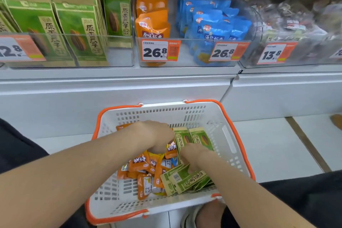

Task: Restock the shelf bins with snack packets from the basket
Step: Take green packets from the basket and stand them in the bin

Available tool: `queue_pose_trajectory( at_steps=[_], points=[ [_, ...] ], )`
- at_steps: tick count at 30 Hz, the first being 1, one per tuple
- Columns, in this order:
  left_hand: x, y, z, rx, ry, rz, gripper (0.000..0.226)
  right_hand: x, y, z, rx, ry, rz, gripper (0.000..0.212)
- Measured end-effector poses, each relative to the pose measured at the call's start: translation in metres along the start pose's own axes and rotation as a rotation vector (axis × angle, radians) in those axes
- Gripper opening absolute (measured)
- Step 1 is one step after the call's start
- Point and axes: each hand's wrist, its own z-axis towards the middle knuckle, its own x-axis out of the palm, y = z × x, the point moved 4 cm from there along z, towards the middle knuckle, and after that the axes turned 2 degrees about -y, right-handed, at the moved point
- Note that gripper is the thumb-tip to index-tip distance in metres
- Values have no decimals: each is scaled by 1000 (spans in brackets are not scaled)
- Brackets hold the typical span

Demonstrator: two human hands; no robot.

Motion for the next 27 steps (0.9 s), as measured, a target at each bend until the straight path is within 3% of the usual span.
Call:
queue_pose_trajectory(
  at_steps=[4,9,12,15,18,20,22,24,27],
  points=[
    [4,6,-11,-17,33,-16,45,-14,5,2,-19,-27,108,27],
    [8,24,-18,-25,-28,-128,62,-68,8,0,-15,-216,788,18],
    [12,43,-20,-85,-104,-181,75,-92,15,-8,92,-152,1319,13],
    [2,63,-27,-111,-335,-285,43,-105,20,-17,160,18,1761,20],
    [-22,90,-47,-170,-641,-451,28,-118,19,-21,-40,47,1917,42],
    [-35,106,-62,-199,-810,-677,30,-126,14,-22,-60,-139,1901,45],
    [-45,116,-74,-198,-890,-851,27,-143,15,-29,-83,-445,1812,33],
    [-53,119,-83,-216,-936,-845,38,-164,22,-42,-175,-695,1738,29],
    [-66,120,-97,-271,-1130,-778,52,-195,36,-63,-364,-898,1684,40]
  ],
)
